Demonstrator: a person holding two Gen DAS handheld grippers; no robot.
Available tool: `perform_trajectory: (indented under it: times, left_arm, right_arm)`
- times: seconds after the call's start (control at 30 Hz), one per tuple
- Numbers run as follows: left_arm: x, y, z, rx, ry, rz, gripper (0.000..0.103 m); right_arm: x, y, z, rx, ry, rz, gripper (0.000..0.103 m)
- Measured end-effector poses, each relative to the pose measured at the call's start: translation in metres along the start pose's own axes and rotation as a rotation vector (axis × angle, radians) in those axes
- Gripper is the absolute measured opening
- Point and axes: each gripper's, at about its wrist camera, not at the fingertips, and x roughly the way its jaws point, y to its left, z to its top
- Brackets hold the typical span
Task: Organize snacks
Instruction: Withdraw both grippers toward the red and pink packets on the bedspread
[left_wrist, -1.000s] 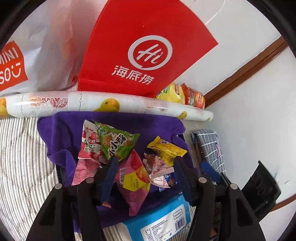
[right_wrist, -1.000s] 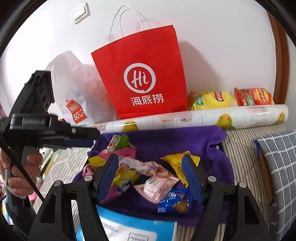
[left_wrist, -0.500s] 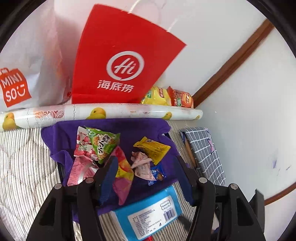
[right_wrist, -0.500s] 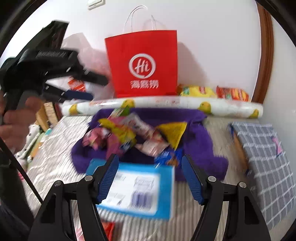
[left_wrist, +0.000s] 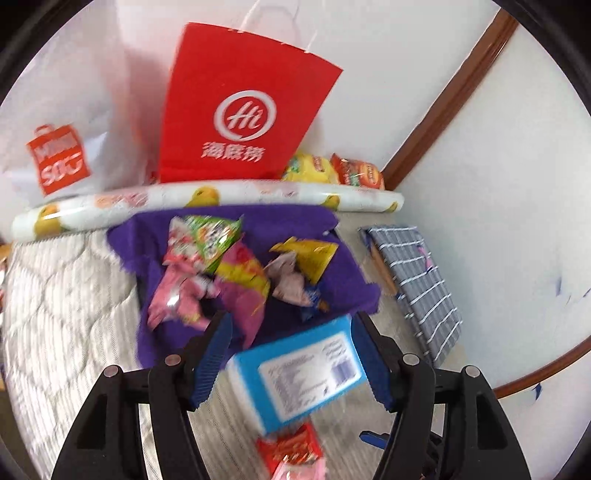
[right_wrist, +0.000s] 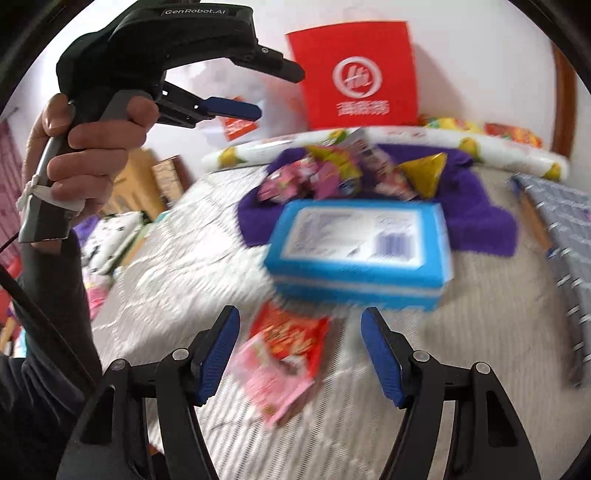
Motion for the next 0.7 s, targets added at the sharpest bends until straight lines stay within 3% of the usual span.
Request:
perform_trajectory:
  times: [0.23,0.37,0.5,0.7]
  left_arm:
    - [-0.018,0.017,-0.038,-0.038,0.005,0.053,0.065]
    - [-0.024,0.017,-0.057,-0.031,-0.006,0.076,0.065]
    - [-0.029,0.009,-0.069,-0.006,-0.018,0.103,0.065]
    - [-0.038,-0.002,-0.075,0.022,-0.029,0.100,0.065]
  right_arm:
    - [0.014,0.028,-0.026,-0.097,0.031,0.032,0.068]
    - [0.021,0.040,-0.040,-0.144,0.058,0.061,0.062]
    - [0.028,0.057,-0.050,-0.226,0.063,0.035,0.057]
    - [0.037,0.064,-0.062,-0.300,0.058,-0.026,0.057]
